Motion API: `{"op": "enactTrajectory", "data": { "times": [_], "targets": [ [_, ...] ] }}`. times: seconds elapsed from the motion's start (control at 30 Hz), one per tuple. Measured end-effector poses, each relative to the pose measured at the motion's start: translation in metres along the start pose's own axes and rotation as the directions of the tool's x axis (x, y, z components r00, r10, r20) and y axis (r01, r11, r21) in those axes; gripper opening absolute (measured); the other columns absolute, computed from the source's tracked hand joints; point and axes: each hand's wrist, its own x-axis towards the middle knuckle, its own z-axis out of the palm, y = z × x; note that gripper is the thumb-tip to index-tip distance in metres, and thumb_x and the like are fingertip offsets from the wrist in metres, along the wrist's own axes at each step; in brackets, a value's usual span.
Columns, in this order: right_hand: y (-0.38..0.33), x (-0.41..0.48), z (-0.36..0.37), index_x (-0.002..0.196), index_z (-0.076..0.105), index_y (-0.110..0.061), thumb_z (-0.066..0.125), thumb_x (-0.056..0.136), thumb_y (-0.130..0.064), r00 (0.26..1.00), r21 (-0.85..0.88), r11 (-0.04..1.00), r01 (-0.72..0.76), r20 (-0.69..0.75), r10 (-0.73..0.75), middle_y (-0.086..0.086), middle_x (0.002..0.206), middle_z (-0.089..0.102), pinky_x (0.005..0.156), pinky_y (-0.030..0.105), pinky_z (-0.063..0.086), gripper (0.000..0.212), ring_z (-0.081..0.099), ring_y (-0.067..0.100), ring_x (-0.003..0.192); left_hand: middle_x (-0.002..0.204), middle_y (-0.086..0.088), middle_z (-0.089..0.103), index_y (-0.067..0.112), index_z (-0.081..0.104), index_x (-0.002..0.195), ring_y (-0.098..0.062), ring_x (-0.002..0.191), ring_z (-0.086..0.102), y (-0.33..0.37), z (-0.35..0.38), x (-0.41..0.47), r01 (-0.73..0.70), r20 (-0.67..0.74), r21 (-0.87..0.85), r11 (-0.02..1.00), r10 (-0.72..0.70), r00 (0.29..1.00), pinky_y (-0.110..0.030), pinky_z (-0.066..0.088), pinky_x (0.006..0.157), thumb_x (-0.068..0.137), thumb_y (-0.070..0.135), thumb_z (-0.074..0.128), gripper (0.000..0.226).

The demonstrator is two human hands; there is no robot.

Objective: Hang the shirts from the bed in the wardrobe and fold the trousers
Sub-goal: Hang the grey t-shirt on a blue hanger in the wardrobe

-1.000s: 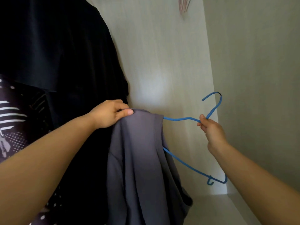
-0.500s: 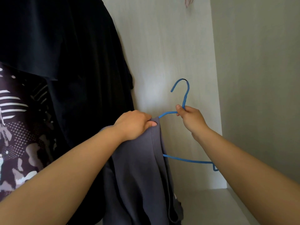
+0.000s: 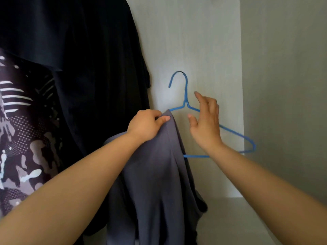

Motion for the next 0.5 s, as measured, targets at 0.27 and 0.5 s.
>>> {"op": "enactTrajectory", "data": {
  "times": [0.27,0.5],
  "targets": [
    [-0.025,-0.032,0.032,0.119,0.049,-0.016,0.062,0.088,-0.014,0.915,0.404,0.836,-0.372,0.313,0.256,0.002,0.099,0.066,0.079,0.026,0.05,0.035,0.062,0.013,0.087,0.059,0.002,0.05,0.015,0.05,0.062,-0.015,0.057,0.046,0.007,0.007,-0.009,0.08,-0.15,-0.122,0.989,-0.098,0.984,-0.029,0.031,0.049,0.092,0.044,0.053,0.042],
    [0.024,-0.11,0.033,0.107,0.051,-0.007,0.053,0.09,-0.017,0.789,0.057,0.998,0.036,0.611,-0.063,0.018,0.095,0.064,0.072,0.039,0.047,0.019,0.06,0.036,0.089,0.071,0.001,0.052,0.017,0.053,0.081,-0.026,0.076,0.054,-0.024,-0.005,-0.011,0.17,-0.306,-0.009,0.985,-0.164,0.938,-0.034,0.037,0.062,0.097,0.047,0.04,0.036]
  ]
}}
